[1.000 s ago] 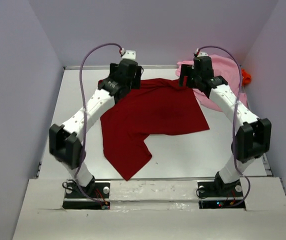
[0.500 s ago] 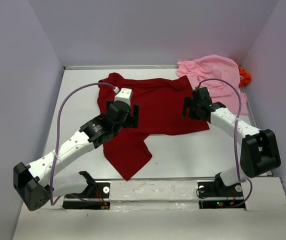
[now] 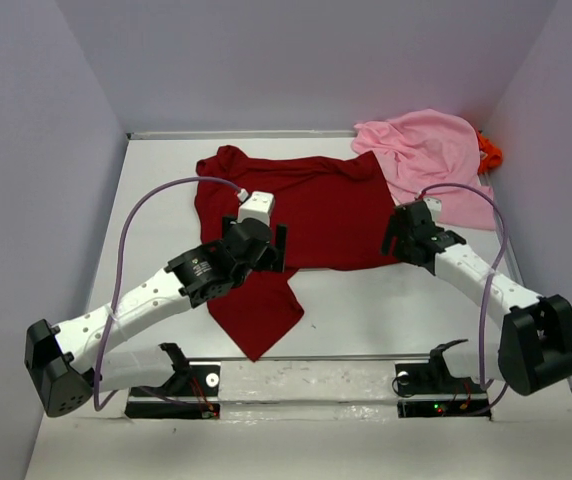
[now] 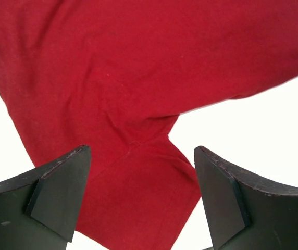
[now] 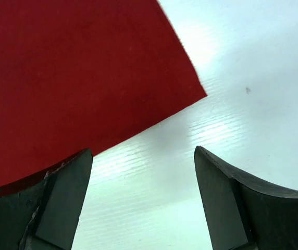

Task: Fold and stack the t-shirts
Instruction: Flatten the tshirt out

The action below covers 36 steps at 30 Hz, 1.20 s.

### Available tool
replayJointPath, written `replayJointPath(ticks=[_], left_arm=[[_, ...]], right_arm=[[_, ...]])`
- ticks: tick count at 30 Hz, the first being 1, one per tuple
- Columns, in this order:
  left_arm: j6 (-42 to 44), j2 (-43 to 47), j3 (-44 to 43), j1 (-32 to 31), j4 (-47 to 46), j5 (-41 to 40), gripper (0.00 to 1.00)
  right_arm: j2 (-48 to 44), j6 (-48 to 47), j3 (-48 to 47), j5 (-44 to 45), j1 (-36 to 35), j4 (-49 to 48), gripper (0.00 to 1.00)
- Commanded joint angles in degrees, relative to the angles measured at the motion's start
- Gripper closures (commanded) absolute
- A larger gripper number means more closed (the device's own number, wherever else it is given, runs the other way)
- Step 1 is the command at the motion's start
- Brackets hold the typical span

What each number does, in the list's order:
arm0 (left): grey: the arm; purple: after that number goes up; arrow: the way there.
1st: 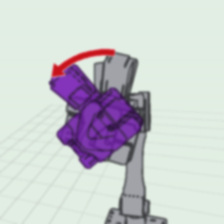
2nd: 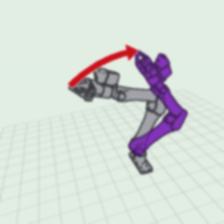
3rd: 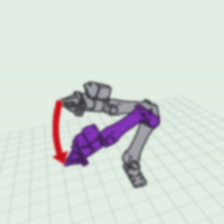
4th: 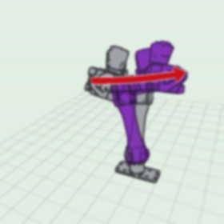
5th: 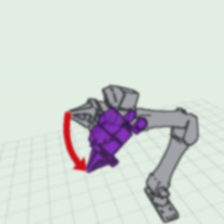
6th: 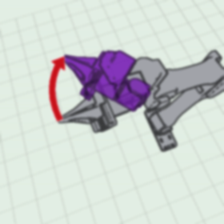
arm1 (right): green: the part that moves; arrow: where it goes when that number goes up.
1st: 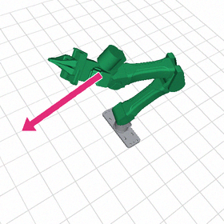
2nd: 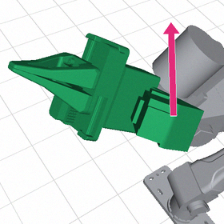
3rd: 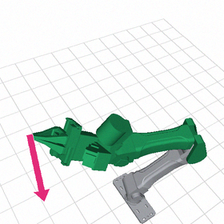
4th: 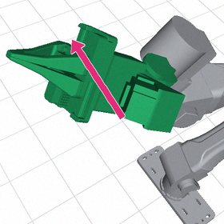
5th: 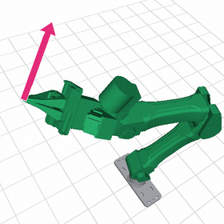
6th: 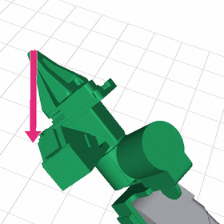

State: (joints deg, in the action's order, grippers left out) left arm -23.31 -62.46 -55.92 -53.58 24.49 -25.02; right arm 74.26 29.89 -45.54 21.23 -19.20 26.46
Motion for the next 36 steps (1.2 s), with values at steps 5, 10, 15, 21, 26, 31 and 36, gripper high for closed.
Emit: replayJointPath(ticks=[5,10,15,21,26,31,36], left_arm=[[0.9,-4.3,-2.5,-0.2,-1.1,-4.9,0.1],[1.6,-3.9,-2.9,-0.1,-1.7,-4.7,0.1],[2.4,-1.3,-5.1,-0.1,-0.9,-5.4,0.1],[3.3,0.8,-6.5,-0.2,1.0,-6.8,0.1],[4.1,2.5,-5.2,-0.1,1.2,-3.6,0.1],[2.0,1.7,-4.9,-0.3,9.4,3.6,0.12],[-2.1,6.3,-3.0,-2.8,13.7,2.7,0.13]], right_arm=[[2.1,3.2,-3.0,6.4,-0.4,2.2,0.16],[6.4,4.9,-4.9,6.6,-0.4,4.1,0.16],[11.9,6.5,-9.5,9.1,-0.4,6.1,0.16],[15.6,8.9,-11.4,10.7,-0.4,7.0,0.15],[16.8,8.1,-12.5,9.5,-0.4,7.2,0.17],[17.8,7.6,-13.6,10.4,-0.4,6.9,0.17],[20.3,6.0,-14.6,9.9,-0.4,5.1,0.17]])
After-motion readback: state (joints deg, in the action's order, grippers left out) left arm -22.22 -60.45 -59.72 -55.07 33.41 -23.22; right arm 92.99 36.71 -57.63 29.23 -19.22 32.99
